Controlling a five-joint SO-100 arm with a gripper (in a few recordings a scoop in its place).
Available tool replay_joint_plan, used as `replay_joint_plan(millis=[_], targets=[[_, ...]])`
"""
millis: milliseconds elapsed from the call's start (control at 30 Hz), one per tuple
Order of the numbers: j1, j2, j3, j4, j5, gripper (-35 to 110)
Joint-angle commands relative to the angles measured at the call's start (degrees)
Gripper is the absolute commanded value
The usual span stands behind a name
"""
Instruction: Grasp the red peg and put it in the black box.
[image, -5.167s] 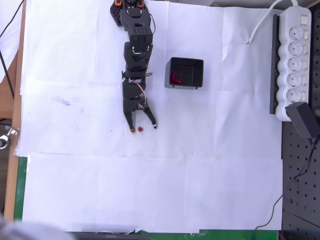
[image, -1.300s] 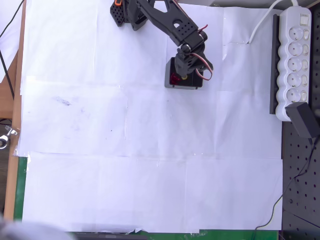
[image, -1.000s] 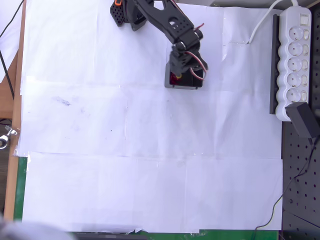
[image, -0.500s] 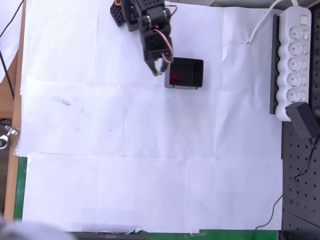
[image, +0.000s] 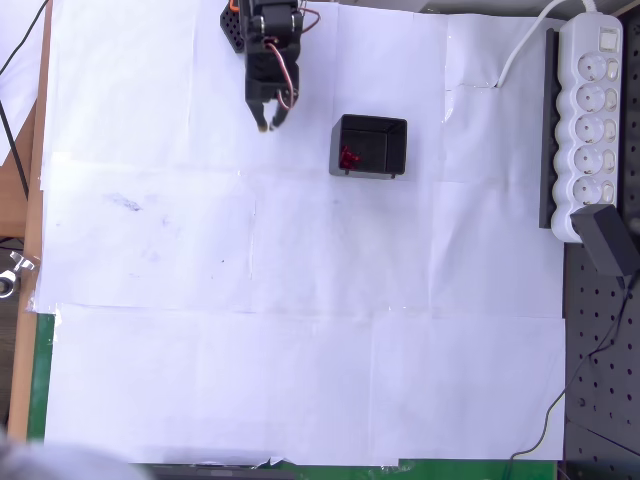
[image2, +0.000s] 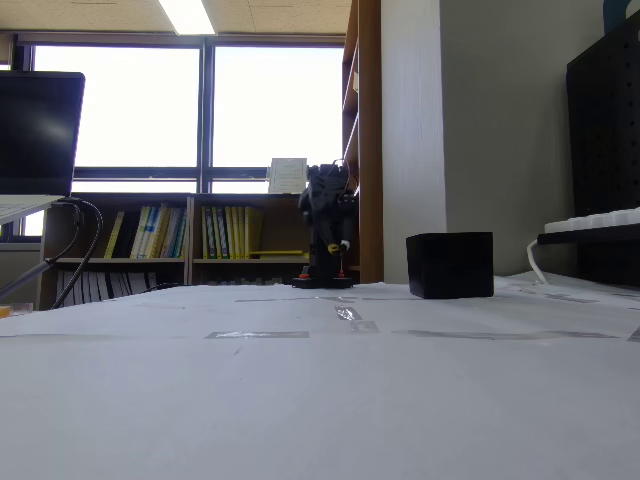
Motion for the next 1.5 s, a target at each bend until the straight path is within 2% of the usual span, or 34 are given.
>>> replay_joint_plan(millis=[0,167,433,600,700,900,1467], targets=[[1.1,-6.8,-3.6,1.3,-0.6,0],[4.3,-11.7,-9.8,-0.3,-1.3,0],[10.8,-11.7,-20.3,-9.6,-3.9,0],[9.4,-11.8,-20.3,-2.6,-4.6,0],[9.1,-12.1,-20.3,6.1,-12.4,0],[9.2,-12.3,-20.4,7.6,-4.7,0],[9.6,-12.3,-20.4,8.0,-4.7,0]])
